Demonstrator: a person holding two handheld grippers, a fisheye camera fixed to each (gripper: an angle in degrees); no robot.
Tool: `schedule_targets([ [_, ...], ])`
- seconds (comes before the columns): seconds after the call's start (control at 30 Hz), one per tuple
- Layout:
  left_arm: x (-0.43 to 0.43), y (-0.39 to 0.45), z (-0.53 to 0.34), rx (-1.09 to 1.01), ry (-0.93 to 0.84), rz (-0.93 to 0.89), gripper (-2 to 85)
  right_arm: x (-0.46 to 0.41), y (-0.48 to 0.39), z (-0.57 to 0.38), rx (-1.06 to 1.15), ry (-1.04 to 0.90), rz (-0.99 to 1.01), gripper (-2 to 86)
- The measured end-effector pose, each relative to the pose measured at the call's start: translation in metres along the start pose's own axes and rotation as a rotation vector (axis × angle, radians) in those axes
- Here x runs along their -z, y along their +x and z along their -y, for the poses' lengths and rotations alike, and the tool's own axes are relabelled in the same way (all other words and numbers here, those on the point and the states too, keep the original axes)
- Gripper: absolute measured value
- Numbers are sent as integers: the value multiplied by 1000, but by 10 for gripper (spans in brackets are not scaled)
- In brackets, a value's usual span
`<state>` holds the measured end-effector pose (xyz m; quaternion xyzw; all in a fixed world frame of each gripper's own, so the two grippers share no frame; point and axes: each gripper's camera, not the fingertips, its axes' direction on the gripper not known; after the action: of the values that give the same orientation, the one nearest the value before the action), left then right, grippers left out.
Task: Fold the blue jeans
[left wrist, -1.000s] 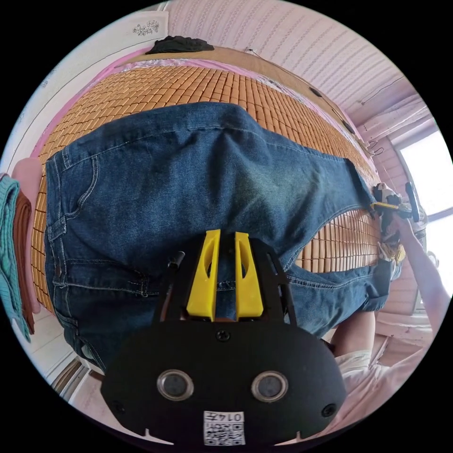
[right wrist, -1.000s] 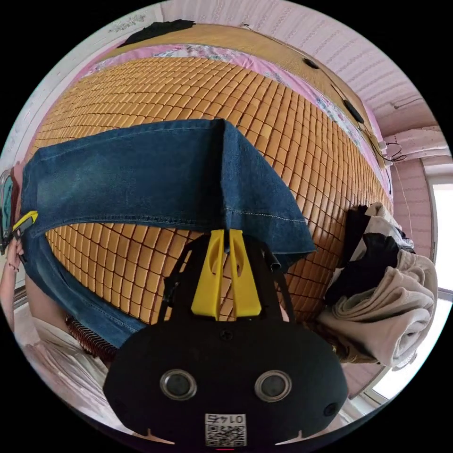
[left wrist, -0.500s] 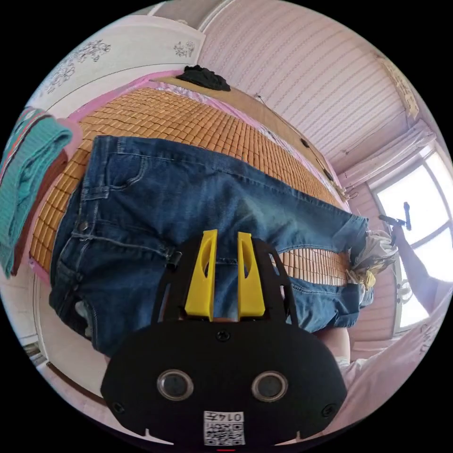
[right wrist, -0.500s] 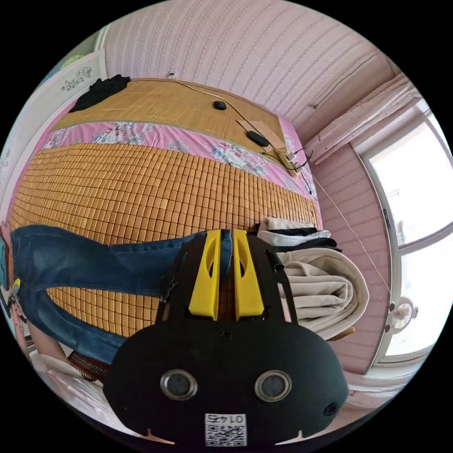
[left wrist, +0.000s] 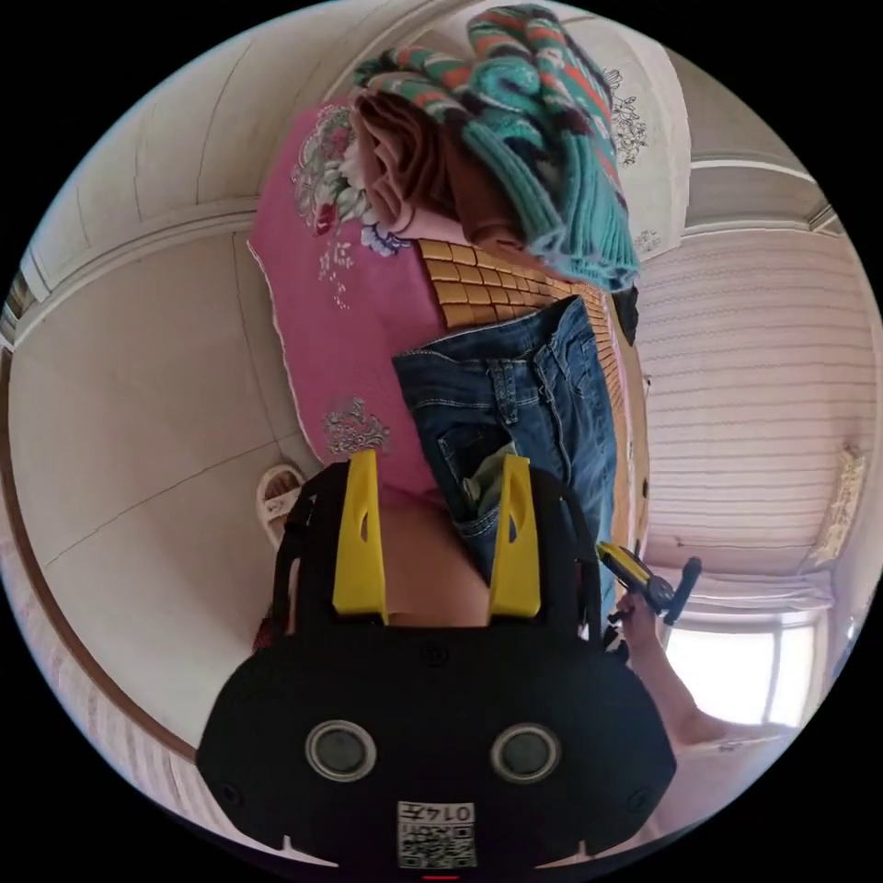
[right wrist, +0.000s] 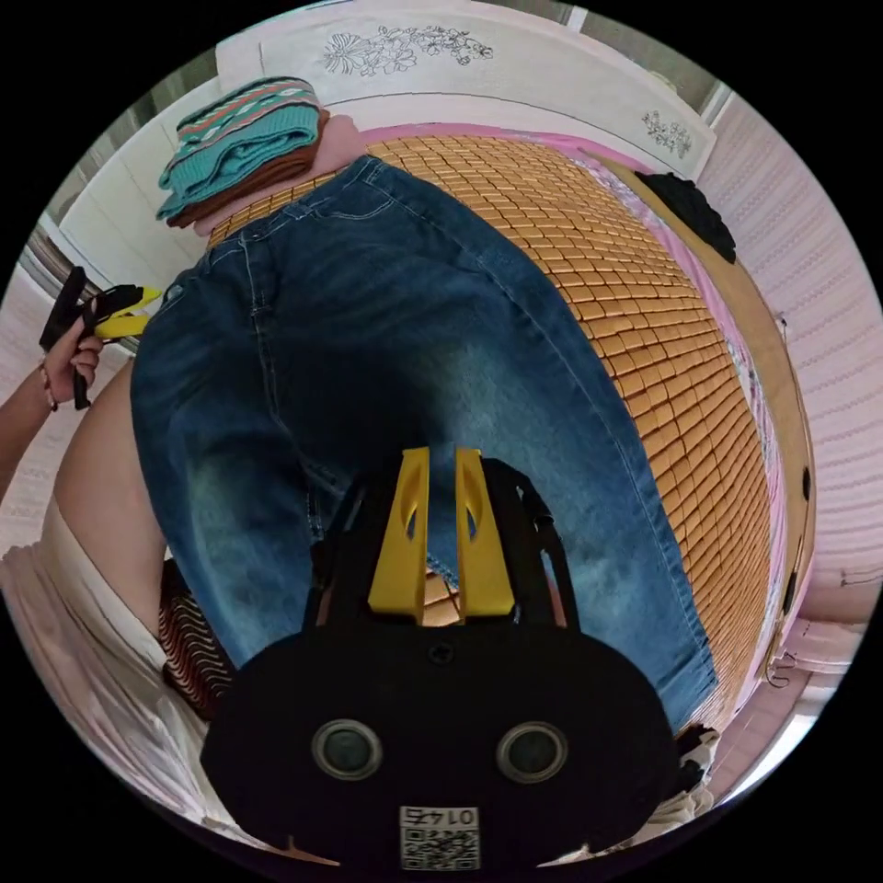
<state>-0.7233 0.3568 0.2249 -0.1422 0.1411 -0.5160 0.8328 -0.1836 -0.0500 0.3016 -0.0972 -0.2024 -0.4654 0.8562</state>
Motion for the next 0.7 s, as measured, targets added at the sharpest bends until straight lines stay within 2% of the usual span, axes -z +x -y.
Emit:
schedule_targets([
  [0.07,-4,3,8,4,-17,59,46,-6,-1,1,-53,-38,-20,14],
  [0.17,12,21,15,-72,57,22,14,-7,1,1,18,-95,-26,3],
  [0.3,44,34,31,-93,215,-10,8,-7,15,12,-30,-97,71,-3],
  [0.37,39,37,44,-135,183,152,13,-10,18,22,-68,-104,121,-5],
  [0.43,22,25,49,-75,113,226,22,-10,19,22,-80,-110,139,-6],
  [0.5,16,13,47,4,101,180,36,-2,22,11,-95,-100,136,-8],
  [0.6,32,20,30,-11,202,141,60,38,36,-43,-112,35,127,-9],
  [0.7,38,54,8,-189,145,215,71,82,63,-146,-227,123,62,-6],
])
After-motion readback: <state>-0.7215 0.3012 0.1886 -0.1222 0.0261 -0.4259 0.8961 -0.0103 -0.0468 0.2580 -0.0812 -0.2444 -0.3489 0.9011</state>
